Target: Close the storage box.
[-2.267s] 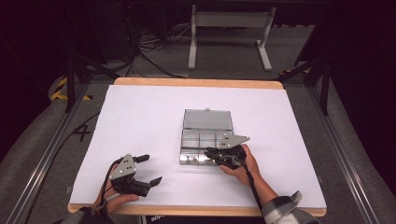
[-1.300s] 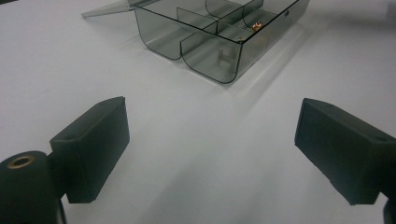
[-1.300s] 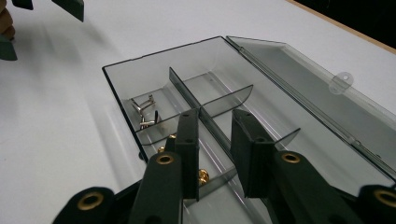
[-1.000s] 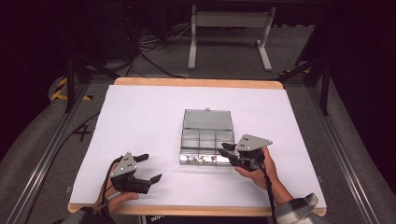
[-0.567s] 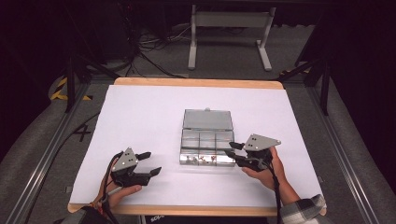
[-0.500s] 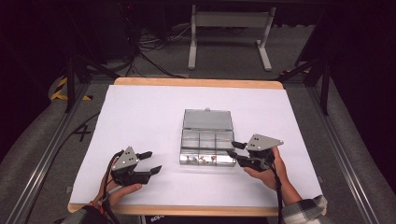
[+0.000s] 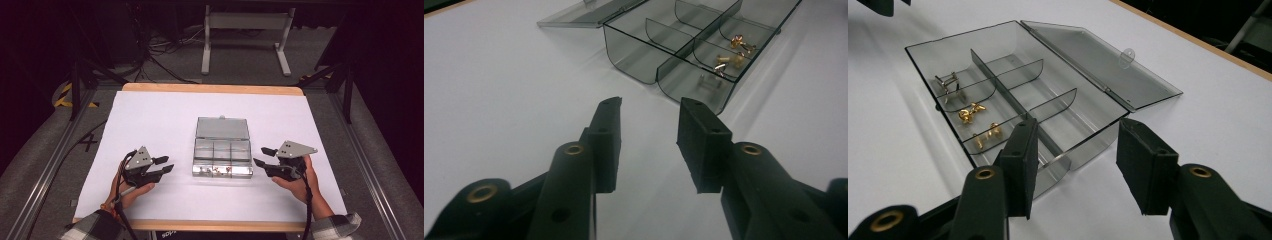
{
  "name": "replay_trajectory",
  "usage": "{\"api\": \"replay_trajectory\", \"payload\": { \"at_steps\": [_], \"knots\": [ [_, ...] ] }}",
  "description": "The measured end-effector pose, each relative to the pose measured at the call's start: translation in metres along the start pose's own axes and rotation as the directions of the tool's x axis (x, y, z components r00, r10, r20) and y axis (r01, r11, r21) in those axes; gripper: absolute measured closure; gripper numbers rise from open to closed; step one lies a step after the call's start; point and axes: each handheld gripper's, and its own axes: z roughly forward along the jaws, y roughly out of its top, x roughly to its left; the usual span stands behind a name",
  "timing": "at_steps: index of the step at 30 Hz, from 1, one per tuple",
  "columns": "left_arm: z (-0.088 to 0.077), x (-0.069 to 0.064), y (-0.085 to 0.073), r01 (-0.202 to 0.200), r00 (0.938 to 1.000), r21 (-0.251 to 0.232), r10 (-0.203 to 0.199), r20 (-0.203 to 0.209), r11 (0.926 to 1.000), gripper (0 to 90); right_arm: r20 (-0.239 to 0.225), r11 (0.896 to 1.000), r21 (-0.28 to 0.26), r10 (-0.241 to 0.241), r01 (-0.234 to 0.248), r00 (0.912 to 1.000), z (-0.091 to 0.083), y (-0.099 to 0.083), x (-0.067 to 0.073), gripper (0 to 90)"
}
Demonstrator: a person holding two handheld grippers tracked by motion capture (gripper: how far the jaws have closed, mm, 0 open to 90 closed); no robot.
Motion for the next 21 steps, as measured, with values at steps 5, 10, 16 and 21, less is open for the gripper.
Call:
{"api": "replay_trajectory", "payload": {
  "at_steps": [5, 10, 16, 21],
  "knots": [
    [0.013, 0.011, 0.010, 0.000, 0.9998, 0.052, -0.001, 0.020, 0.9987, 90.0, -0.026, 1.000, -0.003, 0.024, -0.024, 0.9994, 0.006, 0.003, -0.011, 67.5],
    [0.027, 0.024, 0.022, 0.009, 0.9998, 0.067, -0.010, 0.018, 0.9977, 90.0, -0.014, 0.998, 0.013, 0.057, -0.056, 0.9983, 0.017, 0.010, -0.027, 74.1],
    [0.049, 0.038, 0.044, -0.018, 0.9998, 0.050, 0.018, 0.006, 0.9986, 90.0, 0.001, 0.997, 0.027, 0.070, -0.070, 0.9976, 0.031, 0.021, -0.039, 78.1],
    [0.068, 0.049, 0.058, -0.020, 0.9998, 0.062, 0.019, 0.010, 0.9979, 90.0, 0.012, 0.993, 0.035, 0.117, -0.117, 0.9931, 0.049, 0.034, -0.052, 67.9]
  ]
}}
